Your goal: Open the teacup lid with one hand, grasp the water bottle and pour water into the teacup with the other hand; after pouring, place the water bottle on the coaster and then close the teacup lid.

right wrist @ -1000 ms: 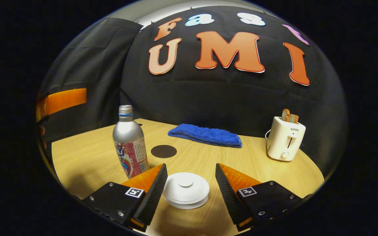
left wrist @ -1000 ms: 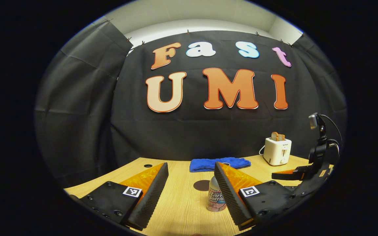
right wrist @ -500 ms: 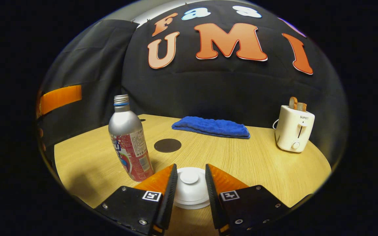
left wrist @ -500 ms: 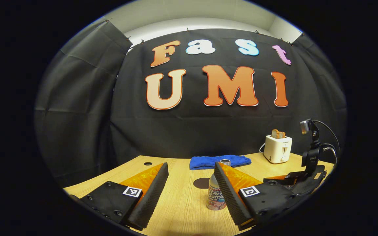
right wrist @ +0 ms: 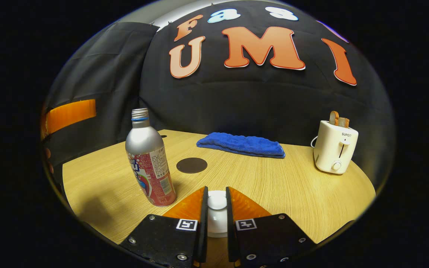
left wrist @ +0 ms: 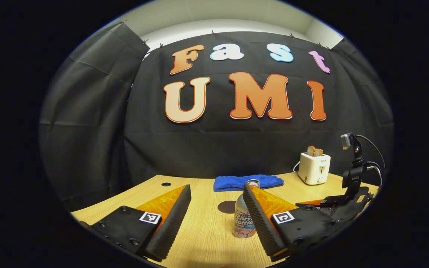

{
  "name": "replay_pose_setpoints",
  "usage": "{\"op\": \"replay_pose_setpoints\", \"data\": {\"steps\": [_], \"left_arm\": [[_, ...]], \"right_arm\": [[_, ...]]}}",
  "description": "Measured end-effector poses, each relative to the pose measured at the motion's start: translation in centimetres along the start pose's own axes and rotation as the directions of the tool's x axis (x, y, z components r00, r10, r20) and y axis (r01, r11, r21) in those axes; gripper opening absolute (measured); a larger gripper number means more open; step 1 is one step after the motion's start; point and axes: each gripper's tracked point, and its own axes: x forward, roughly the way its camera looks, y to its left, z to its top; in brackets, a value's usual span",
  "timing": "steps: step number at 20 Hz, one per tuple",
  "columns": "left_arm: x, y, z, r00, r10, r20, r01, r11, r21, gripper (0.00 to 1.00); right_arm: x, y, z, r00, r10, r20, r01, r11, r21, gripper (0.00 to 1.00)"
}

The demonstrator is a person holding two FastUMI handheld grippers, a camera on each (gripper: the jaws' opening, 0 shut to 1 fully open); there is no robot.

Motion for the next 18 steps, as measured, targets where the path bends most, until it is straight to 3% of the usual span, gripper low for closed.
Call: {"op": "replay_pose_setpoints", "data": {"steps": [2, 3, 6, 8, 9, 12, 13, 17, 18], "left_arm": [[0.0, -0.2, -0.4, 1.0, -0.01, -0.009, 0.01, 1.0, -0.003, 0.89], [-0.1, -0.5, -0.4, 1.0, -0.018, -0.008, 0.018, 1.0, -0.004, 0.97], [0.0, -1.3, -0.7, 0.999, -0.044, -0.012, 0.044, 0.999, -0.011, 0.93], [0.2, -1.8, -1.1, 0.998, -0.058, -0.024, 0.057, 0.998, -0.021, 0.97], [0.1, -2.2, -1.1, 0.997, -0.068, -0.025, 0.067, 0.997, -0.026, 0.93], [0.2, -3.1, -1.3, 0.996, -0.087, -0.032, 0.086, 0.996, -0.034, 0.97], [0.4, -3.3, -1.6, 0.995, -0.093, -0.036, 0.092, 0.995, -0.038, 0.93], [1.2, -4.5, -3.3, 0.99, -0.12, -0.073, 0.117, 0.992, -0.049, 0.93], [1.5, -4.7, -3.7, 0.989, -0.122, -0.082, 0.118, 0.992, -0.047, 0.97]], "right_arm": [[-0.4, 0.1, 0.7, 1.0, 0.011, 0.02, -0.012, 1.0, 0.015, 0.22], [-0.7, -0.1, 1.3, 0.999, 0.009, 0.038, -0.009, 1.0, 0.012, 0.22], [-1.5, -0.4, 2.3, 0.998, 0.001, 0.066, -0.002, 1.0, 0.012, 0.21], [-2.2, -1.0, 2.9, 0.997, -0.02, 0.076, 0.019, 1.0, 0.011, 0.22], [-2.6, -1.2, 3.1, 0.996, -0.022, 0.084, 0.021, 1.0, 0.014, 0.22], [-3.3, -1.7, 3.8, 0.995, -0.032, 0.098, 0.03, 0.999, 0.016, 0.22], [-3.6, -1.8, 4.0, 0.994, -0.034, 0.101, 0.033, 0.999, 0.016, 0.22], [-4.7, -2.5, 4.4, 0.992, -0.05, 0.115, 0.049, 0.999, 0.013, 0.22], [-5.0, -2.7, 4.6, 0.992, -0.052, 0.119, 0.05, 0.999, 0.016, 0.22]]}}
